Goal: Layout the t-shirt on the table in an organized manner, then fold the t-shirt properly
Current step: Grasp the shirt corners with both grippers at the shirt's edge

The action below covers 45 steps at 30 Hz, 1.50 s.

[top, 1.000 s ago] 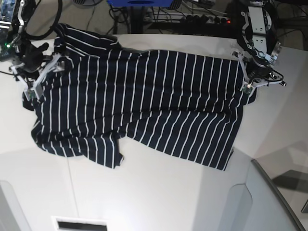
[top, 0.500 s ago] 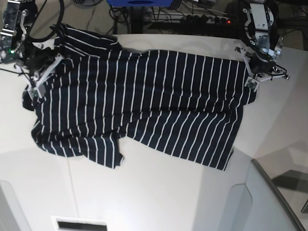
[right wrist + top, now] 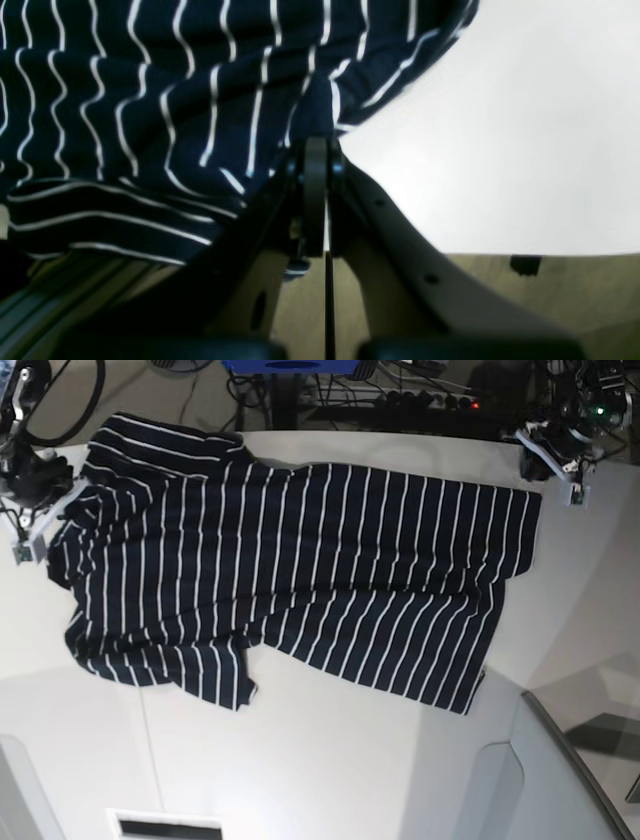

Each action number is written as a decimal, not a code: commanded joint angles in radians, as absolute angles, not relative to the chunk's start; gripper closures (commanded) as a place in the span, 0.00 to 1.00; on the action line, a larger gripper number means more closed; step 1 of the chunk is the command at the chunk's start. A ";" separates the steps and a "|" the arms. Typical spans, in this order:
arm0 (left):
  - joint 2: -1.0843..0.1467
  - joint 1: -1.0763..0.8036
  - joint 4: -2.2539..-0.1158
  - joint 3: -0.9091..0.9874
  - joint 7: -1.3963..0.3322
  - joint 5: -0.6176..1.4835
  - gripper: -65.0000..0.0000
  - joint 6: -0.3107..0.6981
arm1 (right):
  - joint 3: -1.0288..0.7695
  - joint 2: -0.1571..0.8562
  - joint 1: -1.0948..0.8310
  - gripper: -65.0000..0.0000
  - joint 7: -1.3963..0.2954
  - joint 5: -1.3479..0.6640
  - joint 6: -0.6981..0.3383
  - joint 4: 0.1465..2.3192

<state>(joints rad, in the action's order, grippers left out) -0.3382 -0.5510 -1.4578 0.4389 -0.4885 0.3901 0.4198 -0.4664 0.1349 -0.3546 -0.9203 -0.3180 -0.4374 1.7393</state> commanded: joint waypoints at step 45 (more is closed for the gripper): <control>-0.173 -0.325 -1.241 0.599 -0.466 0.495 0.28 0.420 | -0.470 0.151 -0.355 1.00 -0.911 -0.325 -0.440 1.756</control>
<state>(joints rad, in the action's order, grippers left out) -0.1661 -0.3164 -1.2411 0.6003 -0.4297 0.5026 0.4213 -0.4656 0.1375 -0.3603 -0.9241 -0.3172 -0.4374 1.7390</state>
